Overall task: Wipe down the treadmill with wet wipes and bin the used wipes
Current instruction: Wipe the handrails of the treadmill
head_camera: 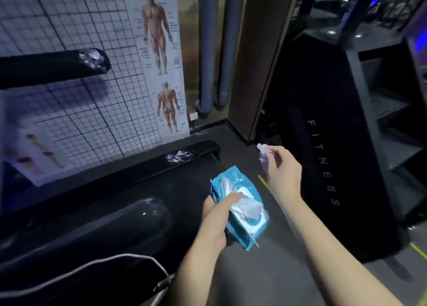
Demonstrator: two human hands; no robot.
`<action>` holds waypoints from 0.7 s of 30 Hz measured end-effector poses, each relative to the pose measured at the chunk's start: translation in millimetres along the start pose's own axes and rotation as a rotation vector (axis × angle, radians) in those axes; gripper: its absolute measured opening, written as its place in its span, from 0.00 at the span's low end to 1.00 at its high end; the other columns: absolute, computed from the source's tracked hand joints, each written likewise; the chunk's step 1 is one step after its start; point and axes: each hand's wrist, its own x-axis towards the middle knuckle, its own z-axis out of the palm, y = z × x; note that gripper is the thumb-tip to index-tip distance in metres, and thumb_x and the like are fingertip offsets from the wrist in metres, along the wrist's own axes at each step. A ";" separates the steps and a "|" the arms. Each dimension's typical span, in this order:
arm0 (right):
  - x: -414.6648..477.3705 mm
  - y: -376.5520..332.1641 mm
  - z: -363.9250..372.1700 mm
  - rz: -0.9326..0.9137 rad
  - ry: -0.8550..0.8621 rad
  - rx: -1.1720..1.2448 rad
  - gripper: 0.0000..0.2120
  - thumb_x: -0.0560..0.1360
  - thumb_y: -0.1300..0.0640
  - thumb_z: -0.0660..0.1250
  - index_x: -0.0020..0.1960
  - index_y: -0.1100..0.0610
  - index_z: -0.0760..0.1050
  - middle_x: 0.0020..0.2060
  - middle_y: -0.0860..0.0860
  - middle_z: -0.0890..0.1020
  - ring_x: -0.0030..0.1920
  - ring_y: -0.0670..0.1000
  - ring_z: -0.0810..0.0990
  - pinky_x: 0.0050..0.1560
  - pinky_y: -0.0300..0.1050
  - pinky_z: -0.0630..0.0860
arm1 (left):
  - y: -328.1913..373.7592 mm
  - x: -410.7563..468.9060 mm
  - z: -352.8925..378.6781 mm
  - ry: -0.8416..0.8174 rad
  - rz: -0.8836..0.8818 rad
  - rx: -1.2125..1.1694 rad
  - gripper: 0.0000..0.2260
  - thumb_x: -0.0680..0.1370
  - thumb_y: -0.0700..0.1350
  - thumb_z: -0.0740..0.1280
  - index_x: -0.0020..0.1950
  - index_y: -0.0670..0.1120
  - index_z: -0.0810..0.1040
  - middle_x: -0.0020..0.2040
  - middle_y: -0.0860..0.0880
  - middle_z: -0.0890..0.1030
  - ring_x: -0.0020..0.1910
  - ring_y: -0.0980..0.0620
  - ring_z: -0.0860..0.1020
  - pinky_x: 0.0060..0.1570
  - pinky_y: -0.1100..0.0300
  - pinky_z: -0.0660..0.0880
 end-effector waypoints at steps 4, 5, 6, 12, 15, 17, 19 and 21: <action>38.7 8.9 -7.7 -0.025 -0.051 -0.023 0.10 0.82 0.60 0.63 0.54 0.54 0.82 0.47 0.40 0.84 0.46 0.30 0.79 0.46 0.22 0.69 | 17.7 34.4 33.0 0.041 0.021 -0.012 0.20 0.73 0.42 0.80 0.63 0.47 0.80 0.51 0.46 0.89 0.48 0.47 0.88 0.40 0.58 0.80; 51.2 11.7 -8.0 -0.045 -0.068 -0.017 0.10 0.82 0.61 0.62 0.54 0.55 0.82 0.48 0.40 0.84 0.46 0.30 0.79 0.46 0.21 0.69 | 20.5 44.3 40.2 0.045 0.042 -0.022 0.19 0.73 0.41 0.80 0.63 0.45 0.82 0.51 0.44 0.89 0.48 0.46 0.88 0.39 0.58 0.81; 63.0 15.2 -7.3 -0.062 -0.081 0.001 0.10 0.82 0.62 0.62 0.54 0.55 0.82 0.49 0.41 0.84 0.47 0.31 0.79 0.46 0.21 0.69 | 23.9 52.4 46.5 0.054 0.067 -0.026 0.18 0.73 0.40 0.80 0.62 0.43 0.83 0.50 0.42 0.88 0.47 0.44 0.88 0.39 0.57 0.82; 156.4 47.5 3.8 -0.199 -0.215 0.051 0.12 0.81 0.61 0.63 0.51 0.47 0.81 0.52 0.40 0.84 0.51 0.39 0.82 0.56 0.31 0.73 | 25.5 120.2 105.4 0.210 0.223 -0.084 0.22 0.65 0.45 0.79 0.57 0.40 0.85 0.45 0.42 0.88 0.45 0.42 0.86 0.44 0.52 0.82; 199.9 62.3 6.5 -0.248 -0.401 0.062 0.11 0.80 0.59 0.65 0.50 0.43 0.81 0.52 0.40 0.84 0.55 0.41 0.80 0.59 0.33 0.72 | 30.5 144.9 143.1 0.337 0.308 -0.152 0.23 0.62 0.46 0.78 0.55 0.40 0.86 0.42 0.44 0.87 0.41 0.46 0.85 0.40 0.58 0.79; 223.6 76.6 5.8 -0.345 -0.489 0.037 0.09 0.80 0.55 0.64 0.54 0.49 0.83 0.53 0.44 0.85 0.55 0.48 0.82 0.60 0.44 0.75 | 32.9 155.3 162.7 0.406 0.336 -0.203 0.17 0.68 0.42 0.78 0.55 0.39 0.86 0.44 0.43 0.88 0.42 0.46 0.85 0.40 0.58 0.80; 242.5 81.3 11.1 -0.460 -0.564 -0.009 0.12 0.79 0.56 0.62 0.57 0.52 0.82 0.55 0.48 0.85 0.55 0.52 0.82 0.56 0.43 0.73 | 40.7 162.0 174.5 0.442 0.349 -0.271 0.12 0.75 0.35 0.75 0.58 0.38 0.84 0.48 0.41 0.88 0.44 0.45 0.86 0.42 0.57 0.82; 252.6 73.2 27.1 -0.520 -0.642 -0.009 0.13 0.78 0.58 0.61 0.57 0.53 0.82 0.56 0.48 0.85 0.57 0.53 0.81 0.57 0.43 0.71 | 52.3 160.7 173.9 0.504 0.378 -0.305 0.13 0.76 0.35 0.75 0.60 0.39 0.83 0.51 0.41 0.88 0.46 0.46 0.87 0.46 0.54 0.83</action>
